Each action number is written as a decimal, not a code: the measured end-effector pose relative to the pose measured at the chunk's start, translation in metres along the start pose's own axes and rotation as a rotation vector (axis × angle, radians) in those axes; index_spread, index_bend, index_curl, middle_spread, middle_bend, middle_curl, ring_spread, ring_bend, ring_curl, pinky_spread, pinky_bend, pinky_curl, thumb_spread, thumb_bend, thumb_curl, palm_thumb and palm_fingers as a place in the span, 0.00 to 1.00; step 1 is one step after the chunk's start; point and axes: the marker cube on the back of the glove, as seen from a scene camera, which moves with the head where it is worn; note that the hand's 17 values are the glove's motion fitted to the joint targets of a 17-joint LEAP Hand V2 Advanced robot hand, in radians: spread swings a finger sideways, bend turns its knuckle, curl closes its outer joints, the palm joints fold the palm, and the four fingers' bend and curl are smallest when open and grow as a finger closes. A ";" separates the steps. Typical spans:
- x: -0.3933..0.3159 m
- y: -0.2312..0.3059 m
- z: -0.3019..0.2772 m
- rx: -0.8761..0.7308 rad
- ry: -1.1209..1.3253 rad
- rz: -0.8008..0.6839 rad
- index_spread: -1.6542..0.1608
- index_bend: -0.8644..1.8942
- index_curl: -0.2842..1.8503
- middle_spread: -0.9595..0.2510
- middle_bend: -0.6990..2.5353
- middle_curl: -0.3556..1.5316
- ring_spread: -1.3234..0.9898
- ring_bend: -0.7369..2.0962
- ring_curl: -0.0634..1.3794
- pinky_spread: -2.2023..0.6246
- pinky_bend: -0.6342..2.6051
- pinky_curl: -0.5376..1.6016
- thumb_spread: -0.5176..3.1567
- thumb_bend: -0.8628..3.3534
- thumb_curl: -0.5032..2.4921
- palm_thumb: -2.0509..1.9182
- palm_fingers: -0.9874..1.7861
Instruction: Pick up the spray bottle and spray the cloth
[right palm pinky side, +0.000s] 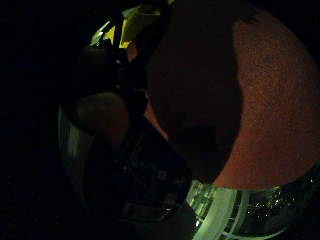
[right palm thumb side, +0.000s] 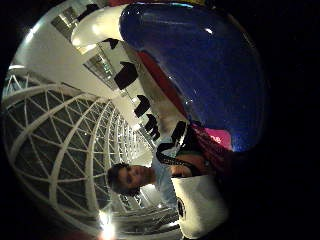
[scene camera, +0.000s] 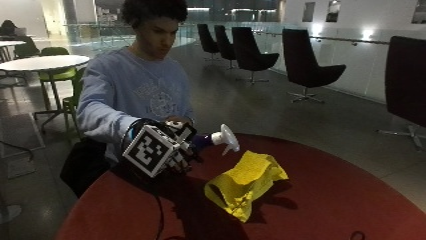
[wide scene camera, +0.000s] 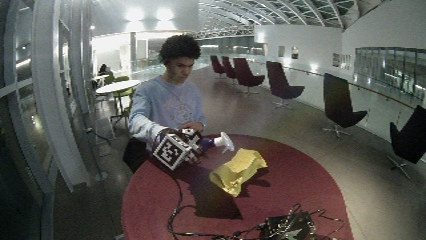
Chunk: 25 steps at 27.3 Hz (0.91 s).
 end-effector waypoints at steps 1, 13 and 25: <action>0.000 0.000 0.000 0.004 -0.001 -0.005 0.74 0.33 0.16 0.81 0.34 0.41 0.61 0.52 0.31 0.88 0.37 0.42 0.38 0.20 0.37 0.71 0.60; -0.060 -0.006 0.034 0.245 -0.185 -0.424 0.74 0.32 0.16 0.81 0.35 0.42 0.61 0.53 0.31 0.88 0.37 0.42 0.38 0.20 0.37 0.71 0.59; -0.163 -0.069 0.139 0.382 -0.192 -0.902 0.71 0.33 0.16 0.79 0.35 0.42 0.60 0.52 0.31 0.88 0.36 0.42 0.38 0.20 0.37 0.72 0.56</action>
